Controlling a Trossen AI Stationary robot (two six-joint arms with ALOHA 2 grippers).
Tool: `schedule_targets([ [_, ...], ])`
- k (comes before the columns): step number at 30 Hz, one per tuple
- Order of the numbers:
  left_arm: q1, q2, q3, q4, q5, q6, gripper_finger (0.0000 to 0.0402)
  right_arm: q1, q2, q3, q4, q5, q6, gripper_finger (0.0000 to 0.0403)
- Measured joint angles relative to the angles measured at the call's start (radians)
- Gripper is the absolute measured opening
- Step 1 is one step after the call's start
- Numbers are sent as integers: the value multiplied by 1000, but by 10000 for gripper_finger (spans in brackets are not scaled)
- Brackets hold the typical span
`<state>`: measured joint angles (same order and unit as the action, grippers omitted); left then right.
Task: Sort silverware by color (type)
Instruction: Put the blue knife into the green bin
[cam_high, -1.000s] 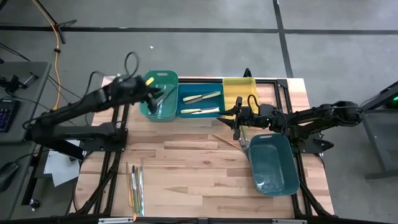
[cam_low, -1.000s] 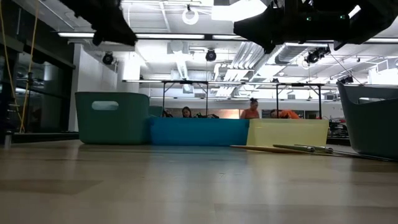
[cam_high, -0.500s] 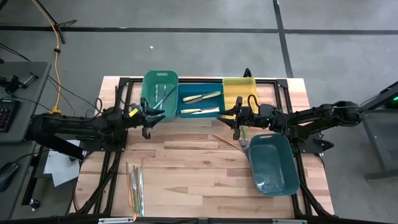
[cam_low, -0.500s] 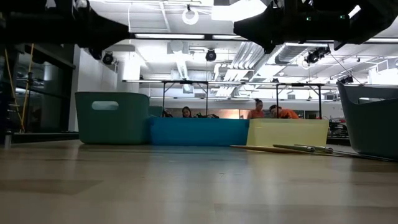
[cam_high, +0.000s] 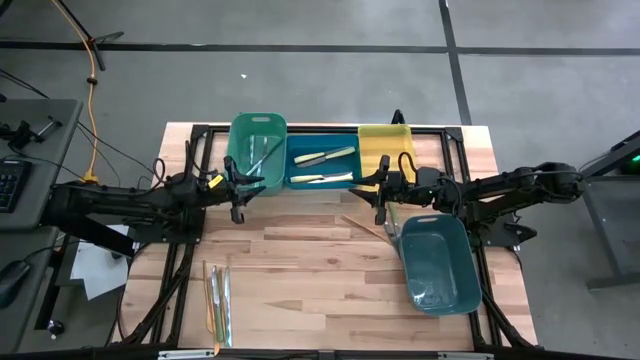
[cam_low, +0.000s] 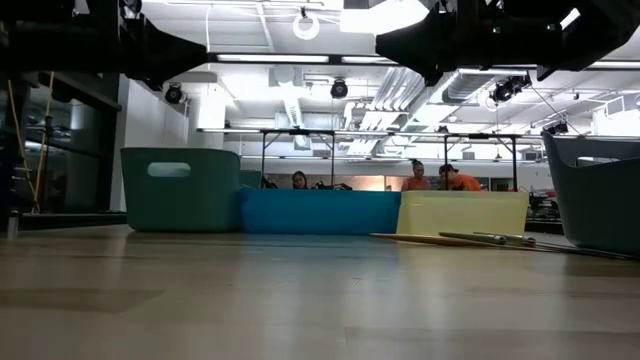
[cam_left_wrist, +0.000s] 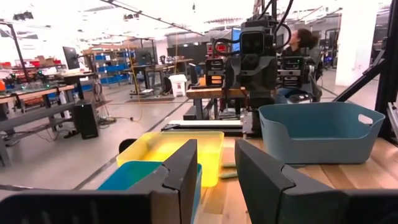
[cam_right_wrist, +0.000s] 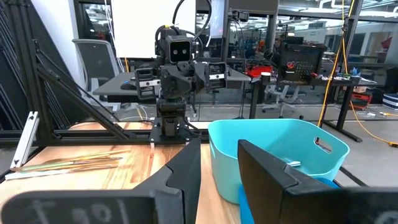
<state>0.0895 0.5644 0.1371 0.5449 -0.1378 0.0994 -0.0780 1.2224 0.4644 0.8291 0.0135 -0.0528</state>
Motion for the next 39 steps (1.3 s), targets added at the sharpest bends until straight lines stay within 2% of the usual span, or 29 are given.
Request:
schedule_targets([
  [12, 0, 0, 0, 0, 11, -11, 102, 0, 0, 0, -1, -1, 0, 103],
  [20, -26, 0, 26, 15, 255, -202, 102, 0, 0, 0, -1, -6, 0, 103],
  [23, -107, 14, 88, -111, 287, -212, 102, 0, 0, 0, -1, -5, 0, 103],
  [28, -311, 108, 236, -338, 217, -142, 102, 0, 0, 0, -1, -4, 0, 103],
  [34, -595, 328, 413, -487, 99, -36, 102, 0, 0, 0, -1, -3, 0, 103],
  [39, -776, 527, 572, -722, 13, 41, 102, 0, 0, 0, -1, -3, 0, 103],
])
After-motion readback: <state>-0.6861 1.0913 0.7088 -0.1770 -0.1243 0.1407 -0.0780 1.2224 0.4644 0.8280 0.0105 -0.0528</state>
